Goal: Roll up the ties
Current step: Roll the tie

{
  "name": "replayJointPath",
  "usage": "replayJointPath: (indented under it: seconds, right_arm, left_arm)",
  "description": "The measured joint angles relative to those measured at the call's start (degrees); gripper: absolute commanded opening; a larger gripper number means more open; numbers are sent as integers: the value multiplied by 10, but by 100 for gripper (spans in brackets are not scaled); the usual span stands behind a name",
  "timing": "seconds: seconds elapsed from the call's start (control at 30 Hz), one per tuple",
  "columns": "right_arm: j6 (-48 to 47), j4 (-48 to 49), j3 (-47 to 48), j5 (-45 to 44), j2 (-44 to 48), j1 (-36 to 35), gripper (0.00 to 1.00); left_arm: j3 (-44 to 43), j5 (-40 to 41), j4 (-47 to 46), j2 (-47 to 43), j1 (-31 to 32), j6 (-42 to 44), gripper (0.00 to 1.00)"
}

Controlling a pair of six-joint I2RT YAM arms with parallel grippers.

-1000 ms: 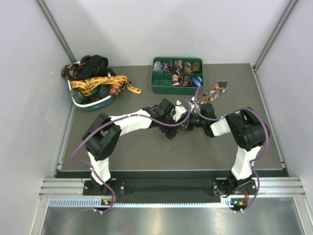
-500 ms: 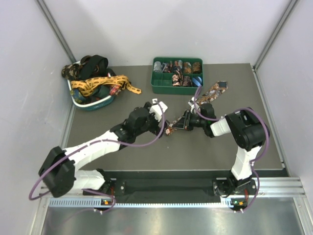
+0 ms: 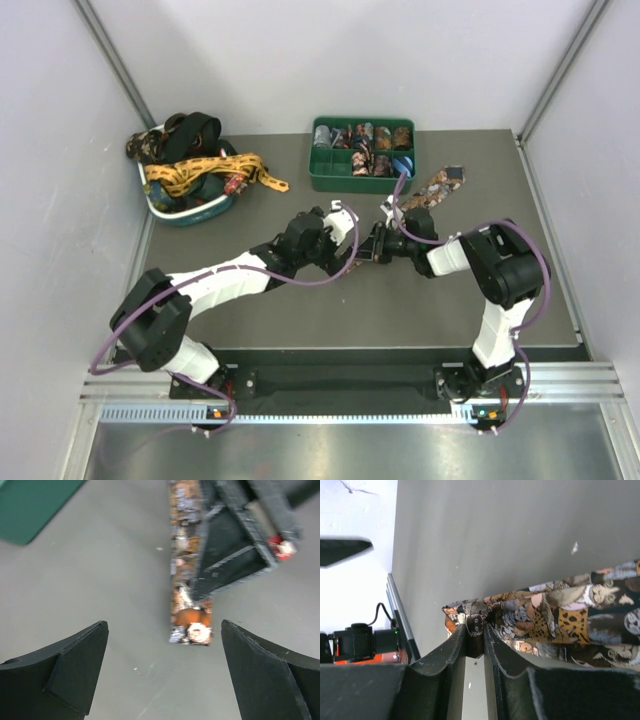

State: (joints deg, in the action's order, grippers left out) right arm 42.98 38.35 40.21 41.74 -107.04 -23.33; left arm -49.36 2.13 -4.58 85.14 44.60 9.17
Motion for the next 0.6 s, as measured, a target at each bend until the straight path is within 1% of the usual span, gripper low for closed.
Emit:
replayJointPath:
  seconds: [0.07,0.13,0.23,0.3,0.33,0.6]
  right_arm:
    - [0,-1,2,0,0,-1,18]
    - [0,-2,3,0,0,-2,18]
    - [-3,-2,3,0,0,-2,18]
    - [-5,-2,3,0,0,-2,17]
    - [-5,-2,3,0,0,-2,17]
    - [-3,10,3,2,-2,-2,17]
  left_arm:
    - [0,-25,3,0,0,8,98]
    - [-4,-41,14,6,0,15,95]
    - [-33,-58,47,39,0,24,92]
    - [-57,-64,69,70,0,28,91]
    - [-63,-65,76,81,0,28,89]
    - [-81,-73,121,127,0,28,88]
